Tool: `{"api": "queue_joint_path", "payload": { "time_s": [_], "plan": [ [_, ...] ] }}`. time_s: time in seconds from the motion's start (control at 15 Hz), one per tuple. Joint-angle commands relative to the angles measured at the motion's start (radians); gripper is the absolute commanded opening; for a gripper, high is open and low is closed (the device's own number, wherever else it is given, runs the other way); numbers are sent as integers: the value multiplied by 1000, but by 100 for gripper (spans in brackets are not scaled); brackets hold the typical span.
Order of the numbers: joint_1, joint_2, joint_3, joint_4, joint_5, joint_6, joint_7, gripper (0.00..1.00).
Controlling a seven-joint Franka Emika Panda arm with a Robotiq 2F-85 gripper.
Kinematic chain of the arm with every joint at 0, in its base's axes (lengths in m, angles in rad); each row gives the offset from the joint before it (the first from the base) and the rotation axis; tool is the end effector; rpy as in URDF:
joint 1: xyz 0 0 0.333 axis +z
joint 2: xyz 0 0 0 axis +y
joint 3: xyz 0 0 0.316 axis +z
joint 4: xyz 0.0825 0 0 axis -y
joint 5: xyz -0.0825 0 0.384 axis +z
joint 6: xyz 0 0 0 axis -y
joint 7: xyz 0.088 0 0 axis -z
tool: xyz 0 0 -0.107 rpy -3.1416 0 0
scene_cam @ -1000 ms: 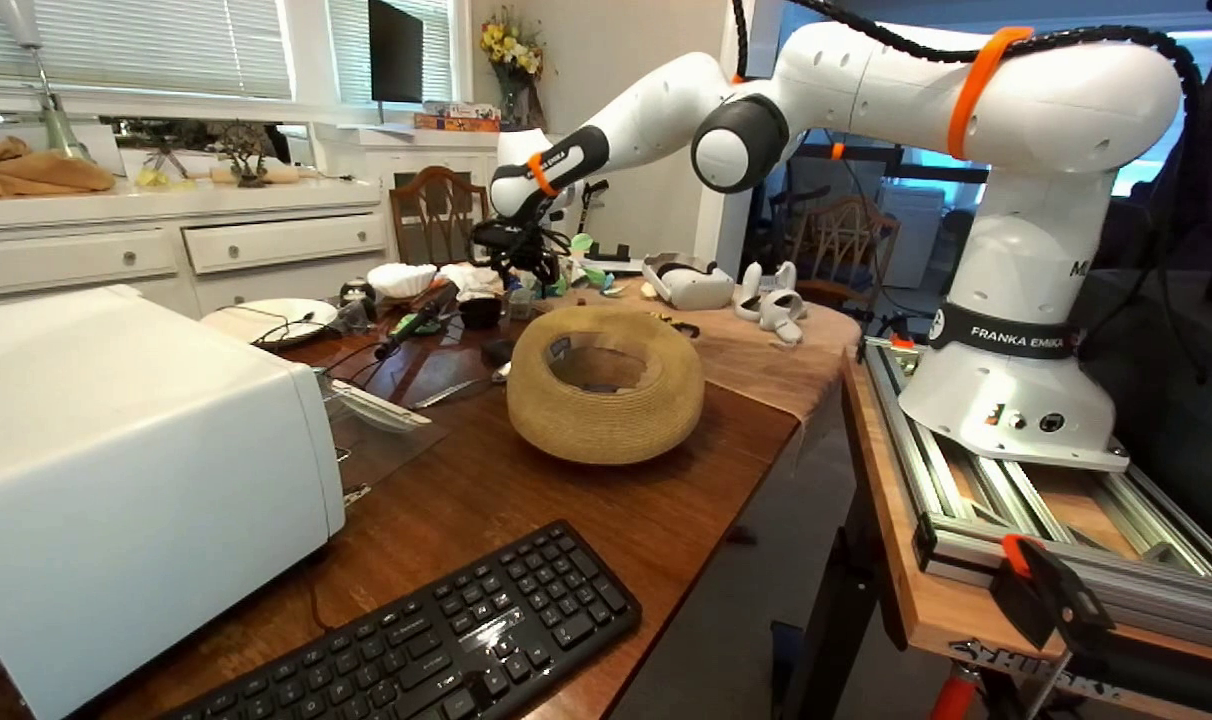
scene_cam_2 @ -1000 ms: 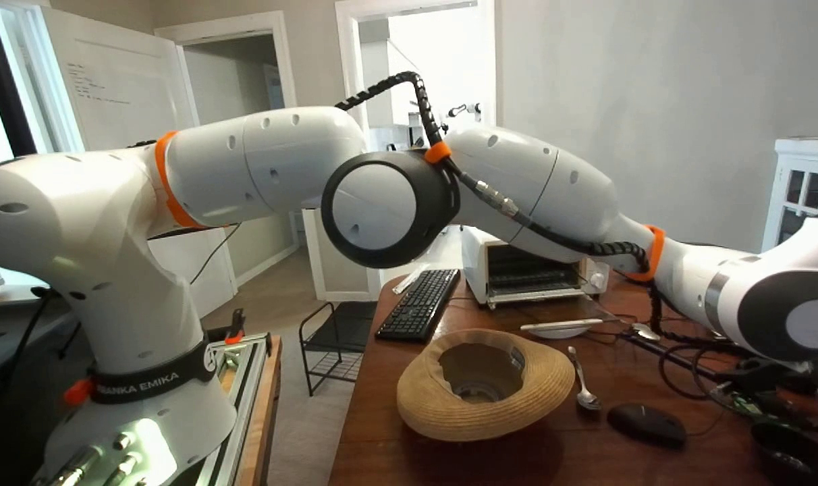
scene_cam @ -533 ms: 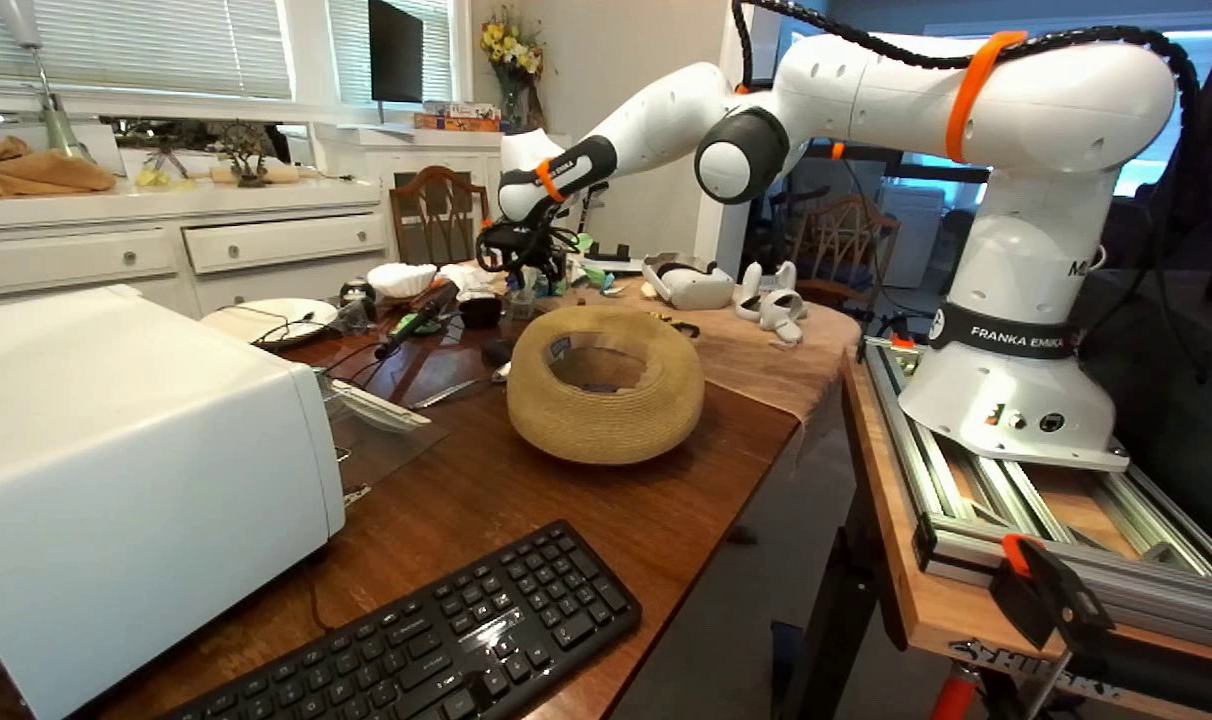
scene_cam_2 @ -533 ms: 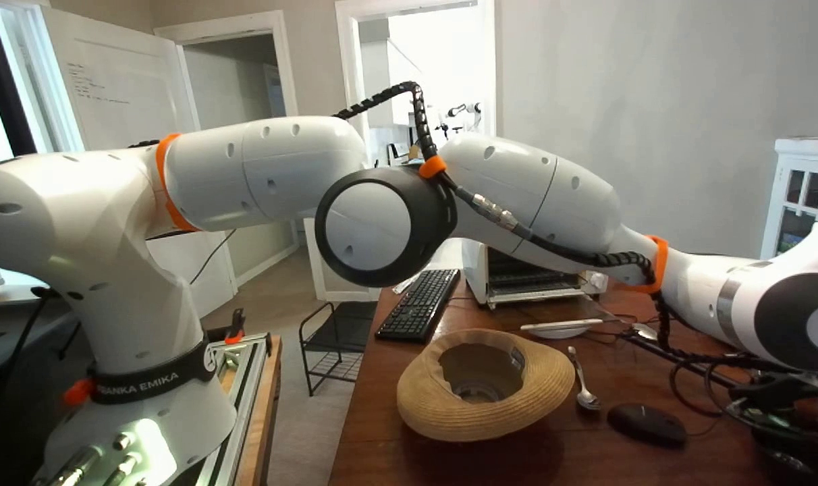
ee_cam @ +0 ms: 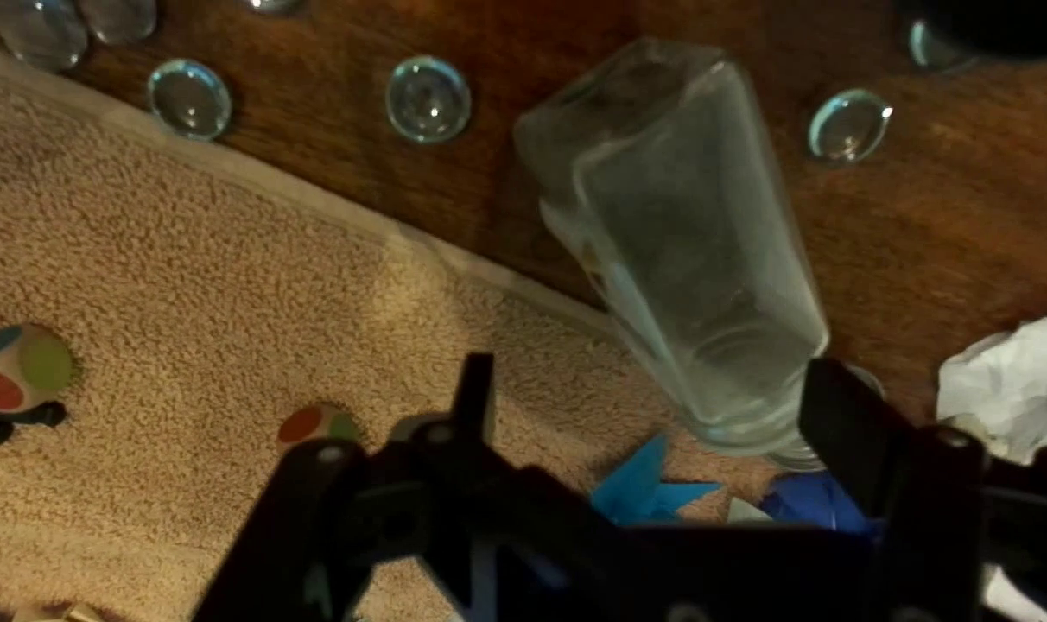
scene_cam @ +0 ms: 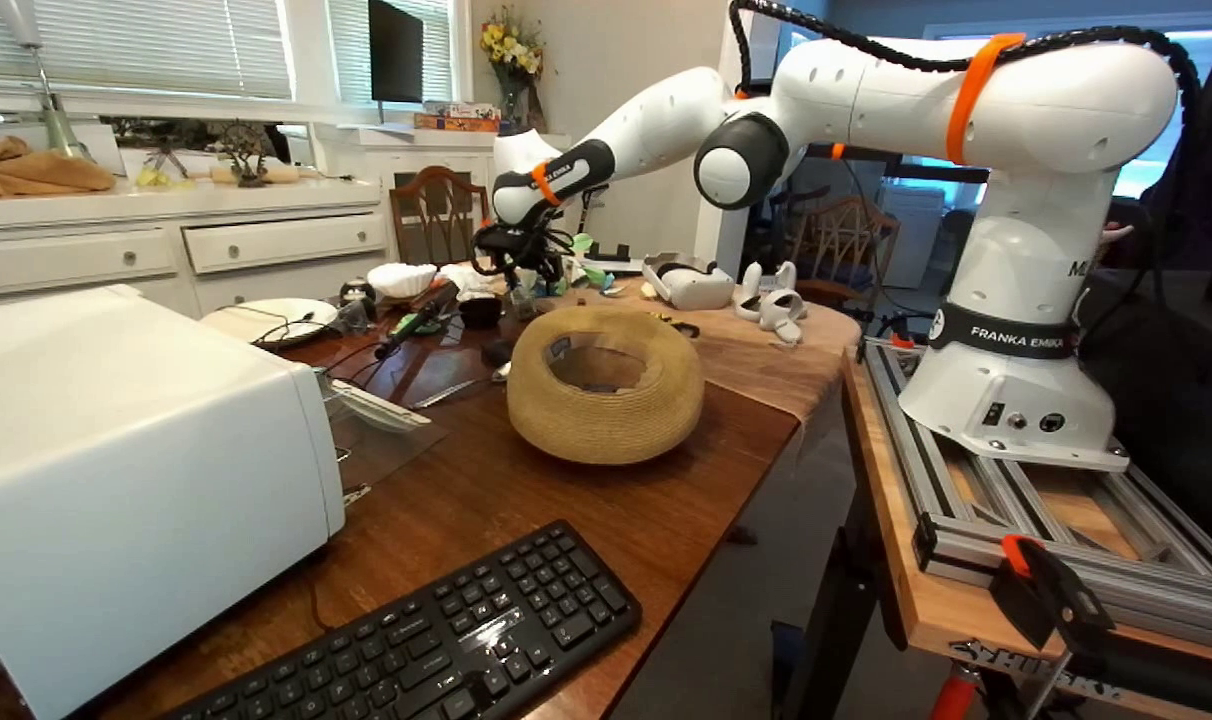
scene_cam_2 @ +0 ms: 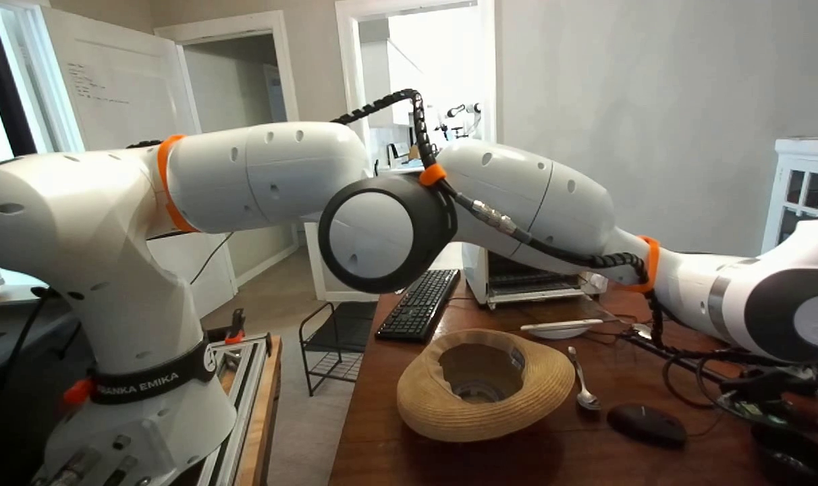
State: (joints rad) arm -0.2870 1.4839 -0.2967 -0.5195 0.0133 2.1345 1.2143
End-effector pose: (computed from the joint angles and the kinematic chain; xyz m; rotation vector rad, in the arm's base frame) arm 0.7473 -0.3128 0.1107 2.1250 -2.0078 0.3609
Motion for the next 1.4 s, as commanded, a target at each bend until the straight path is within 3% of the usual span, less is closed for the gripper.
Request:
{"api": "queue_joint_path", "payload": {
  "time_s": [0.0, 0.2, 0.67, 1.13, 1.27, 1.33],
  "plan": [
    [-28, 14, 77, 54, 1, -17, -23, 100],
    [-50, 19, 116, 81, 10, -30, -75, 100],
    [-89, 4, 170, 41, 10, -129, -341, 100],
    [-83, 5, 161, 40, 8, -149, -370, 100],
    [-81, 3, 160, 28, 6, -150, -373, 92],
    [-80, 2, 157, 22, 6, -150, -368, 74]
  ]
}}
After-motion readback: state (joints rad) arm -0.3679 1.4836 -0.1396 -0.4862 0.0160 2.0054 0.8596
